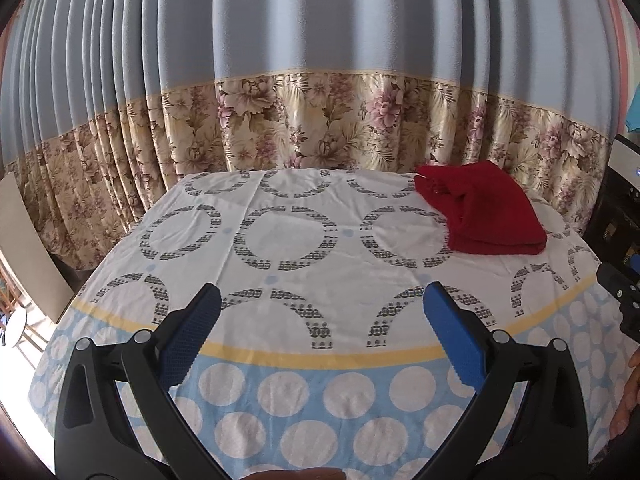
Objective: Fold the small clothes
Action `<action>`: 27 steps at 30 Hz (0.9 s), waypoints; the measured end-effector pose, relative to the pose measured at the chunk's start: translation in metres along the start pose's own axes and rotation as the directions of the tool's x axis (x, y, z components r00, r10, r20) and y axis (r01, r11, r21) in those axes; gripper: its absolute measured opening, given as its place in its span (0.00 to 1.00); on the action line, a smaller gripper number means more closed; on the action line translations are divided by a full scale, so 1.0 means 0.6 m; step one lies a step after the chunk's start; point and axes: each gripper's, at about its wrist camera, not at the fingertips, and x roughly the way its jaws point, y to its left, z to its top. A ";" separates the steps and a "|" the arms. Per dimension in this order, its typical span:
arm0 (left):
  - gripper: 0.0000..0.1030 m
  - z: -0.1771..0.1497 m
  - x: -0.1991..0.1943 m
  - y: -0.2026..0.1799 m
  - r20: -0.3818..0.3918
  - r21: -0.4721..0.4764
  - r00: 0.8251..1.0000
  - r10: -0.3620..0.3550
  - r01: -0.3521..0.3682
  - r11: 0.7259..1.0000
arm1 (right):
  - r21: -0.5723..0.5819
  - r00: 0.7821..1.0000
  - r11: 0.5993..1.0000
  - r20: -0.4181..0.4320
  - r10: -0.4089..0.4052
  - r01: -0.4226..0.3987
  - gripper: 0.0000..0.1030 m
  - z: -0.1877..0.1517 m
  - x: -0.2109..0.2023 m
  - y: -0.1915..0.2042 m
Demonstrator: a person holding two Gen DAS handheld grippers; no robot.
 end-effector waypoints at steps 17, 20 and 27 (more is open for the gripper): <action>0.97 -0.005 0.005 0.010 -0.018 -0.005 0.999 0.038 -0.038 0.999 | -0.005 1.000 1.000 0.009 0.013 -0.013 0.98 0.006 0.006 0.005; 0.97 -0.008 0.007 0.013 -0.024 -0.005 0.998 0.050 -0.050 0.999 | -0.004 1.000 1.000 0.010 0.022 -0.022 0.98 0.006 0.005 0.008; 0.97 -0.010 0.009 0.016 -0.031 0.001 0.998 0.060 -0.060 0.998 | -0.001 0.999 0.999 0.004 0.034 -0.034 0.98 0.004 0.004 0.014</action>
